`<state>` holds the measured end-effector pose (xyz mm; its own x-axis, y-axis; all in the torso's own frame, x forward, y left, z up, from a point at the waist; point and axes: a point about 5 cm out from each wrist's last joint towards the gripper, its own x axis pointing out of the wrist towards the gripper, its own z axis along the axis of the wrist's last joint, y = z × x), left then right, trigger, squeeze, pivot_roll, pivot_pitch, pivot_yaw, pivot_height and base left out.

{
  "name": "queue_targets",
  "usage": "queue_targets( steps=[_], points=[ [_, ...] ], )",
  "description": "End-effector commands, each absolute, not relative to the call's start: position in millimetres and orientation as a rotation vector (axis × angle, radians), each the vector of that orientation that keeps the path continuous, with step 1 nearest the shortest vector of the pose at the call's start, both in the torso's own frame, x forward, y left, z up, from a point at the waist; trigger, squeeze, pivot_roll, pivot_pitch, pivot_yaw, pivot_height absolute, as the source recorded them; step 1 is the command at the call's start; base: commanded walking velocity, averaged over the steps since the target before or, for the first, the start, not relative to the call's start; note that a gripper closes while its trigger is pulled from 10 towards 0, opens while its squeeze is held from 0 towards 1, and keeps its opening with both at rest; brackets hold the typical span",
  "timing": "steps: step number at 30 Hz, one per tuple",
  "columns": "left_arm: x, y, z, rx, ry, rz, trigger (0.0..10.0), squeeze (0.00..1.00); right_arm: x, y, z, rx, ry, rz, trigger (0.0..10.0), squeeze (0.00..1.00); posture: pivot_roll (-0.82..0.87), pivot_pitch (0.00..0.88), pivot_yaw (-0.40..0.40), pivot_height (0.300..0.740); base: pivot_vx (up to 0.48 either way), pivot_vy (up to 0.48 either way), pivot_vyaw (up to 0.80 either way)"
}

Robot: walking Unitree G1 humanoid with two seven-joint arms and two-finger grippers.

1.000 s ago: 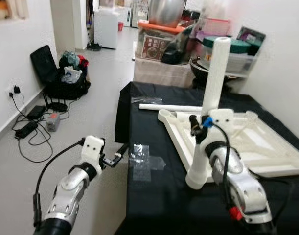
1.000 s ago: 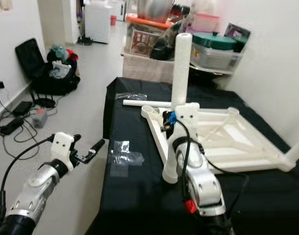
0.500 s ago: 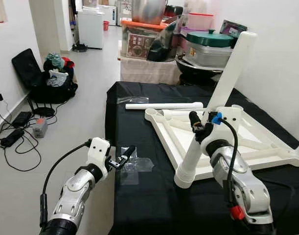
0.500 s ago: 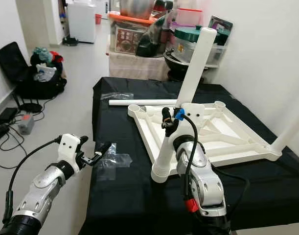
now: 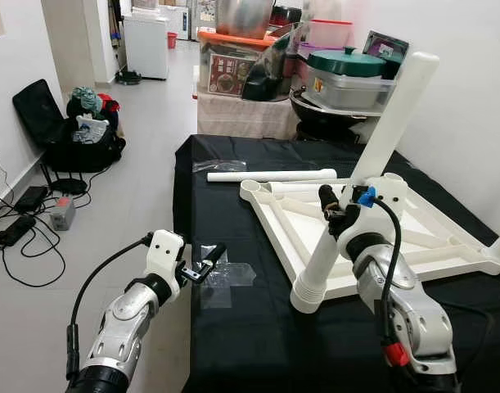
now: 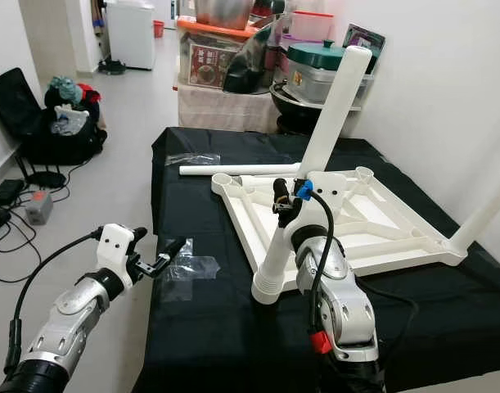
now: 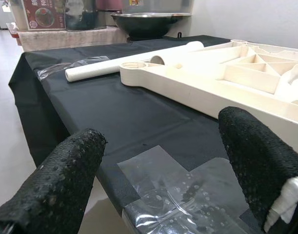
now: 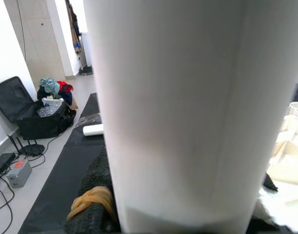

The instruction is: Building children table

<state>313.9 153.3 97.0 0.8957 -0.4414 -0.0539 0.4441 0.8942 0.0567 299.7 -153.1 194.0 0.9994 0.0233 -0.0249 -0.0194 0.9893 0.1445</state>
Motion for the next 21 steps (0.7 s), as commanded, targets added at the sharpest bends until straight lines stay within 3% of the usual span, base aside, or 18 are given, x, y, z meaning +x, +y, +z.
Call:
queue_targets(
  steps=[1, 21],
  points=[
    [314, 153, 95, 0.082, 0.052, -0.468, 10.0, 0.00, 284, -161, 95, 0.152, 0.510, -0.044, 0.0, 0.00, 0.03, 0.000, -0.094, 0.740, 0.000, 0.000, 0.00],
    [312, 154, 94, 0.082, 0.056, -0.465, 10.0, 0.00, 281, -152, 87, 0.256, 0.567, -0.010, 0.0, 0.00, 0.03, 0.000, -0.095, 0.740, 0.000, 0.000, 0.00]
  ],
)
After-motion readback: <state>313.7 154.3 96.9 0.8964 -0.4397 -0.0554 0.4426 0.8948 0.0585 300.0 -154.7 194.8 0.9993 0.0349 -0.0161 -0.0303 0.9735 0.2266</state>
